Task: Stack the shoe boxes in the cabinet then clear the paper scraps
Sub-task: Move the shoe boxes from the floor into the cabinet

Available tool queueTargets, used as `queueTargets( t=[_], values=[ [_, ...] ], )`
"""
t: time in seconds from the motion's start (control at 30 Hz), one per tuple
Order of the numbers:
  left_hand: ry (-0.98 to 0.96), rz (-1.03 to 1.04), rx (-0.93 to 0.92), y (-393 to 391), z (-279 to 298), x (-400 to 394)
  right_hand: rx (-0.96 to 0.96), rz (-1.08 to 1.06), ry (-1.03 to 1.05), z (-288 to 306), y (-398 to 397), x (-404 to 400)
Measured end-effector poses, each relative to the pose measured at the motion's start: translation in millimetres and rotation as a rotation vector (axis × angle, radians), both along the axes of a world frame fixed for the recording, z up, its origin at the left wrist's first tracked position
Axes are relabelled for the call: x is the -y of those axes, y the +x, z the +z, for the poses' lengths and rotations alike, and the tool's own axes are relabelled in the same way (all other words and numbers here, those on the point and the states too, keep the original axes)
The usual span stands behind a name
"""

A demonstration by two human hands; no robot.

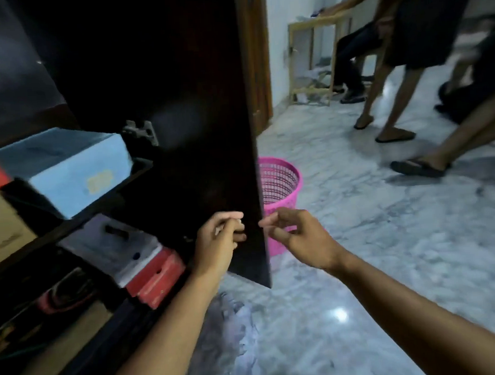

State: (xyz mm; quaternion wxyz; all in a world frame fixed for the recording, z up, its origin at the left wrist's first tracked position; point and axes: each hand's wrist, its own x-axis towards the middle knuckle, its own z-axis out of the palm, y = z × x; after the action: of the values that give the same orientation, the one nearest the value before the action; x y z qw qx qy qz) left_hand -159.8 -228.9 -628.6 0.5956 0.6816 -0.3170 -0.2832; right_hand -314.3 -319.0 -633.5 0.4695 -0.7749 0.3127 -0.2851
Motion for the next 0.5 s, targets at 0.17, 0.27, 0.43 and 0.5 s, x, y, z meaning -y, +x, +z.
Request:
queueTargets(
  t=[0.17, 0.27, 0.43, 0.5],
  values=[
    [0.123, -0.336, -0.011, -116, -63, 62, -0.063, -0.363, 0.104, -58, -158, 28],
    [0.264, -0.550, -0.012, -192, -102, 96, -0.098, -0.567, 0.177, -94, -250, 35],
    [0.458, -0.851, -0.006, -319, -146, 127, -0.145, -0.947, 0.190, -139, -389, 21],
    [0.537, -0.960, -0.010, -364, -160, 134, -0.186, -1.144, 0.162, -151, -437, 13]
  ],
)
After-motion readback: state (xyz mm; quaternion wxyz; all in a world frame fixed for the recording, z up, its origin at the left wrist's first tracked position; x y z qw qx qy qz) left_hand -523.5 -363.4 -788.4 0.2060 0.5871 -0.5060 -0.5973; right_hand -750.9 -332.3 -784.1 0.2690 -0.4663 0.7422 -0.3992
